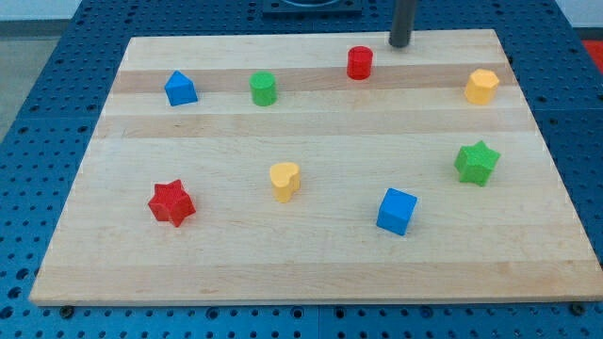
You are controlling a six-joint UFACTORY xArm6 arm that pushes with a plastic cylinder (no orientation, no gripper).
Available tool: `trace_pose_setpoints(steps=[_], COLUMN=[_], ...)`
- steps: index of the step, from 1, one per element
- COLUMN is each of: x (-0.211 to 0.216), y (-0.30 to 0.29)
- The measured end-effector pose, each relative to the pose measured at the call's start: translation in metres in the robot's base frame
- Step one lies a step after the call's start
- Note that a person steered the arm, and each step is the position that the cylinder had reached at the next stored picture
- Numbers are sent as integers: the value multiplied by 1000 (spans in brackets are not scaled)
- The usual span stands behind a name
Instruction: Place the arm to the top left of the yellow hexagon
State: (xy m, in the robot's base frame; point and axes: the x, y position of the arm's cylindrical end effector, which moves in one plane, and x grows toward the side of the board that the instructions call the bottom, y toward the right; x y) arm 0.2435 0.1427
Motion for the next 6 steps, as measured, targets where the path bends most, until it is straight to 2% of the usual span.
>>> trace_pose_setpoints(steps=[1, 2, 4, 5, 6], x=[40, 50, -19, -14, -10], y=[1, -20, 0, 17, 68])
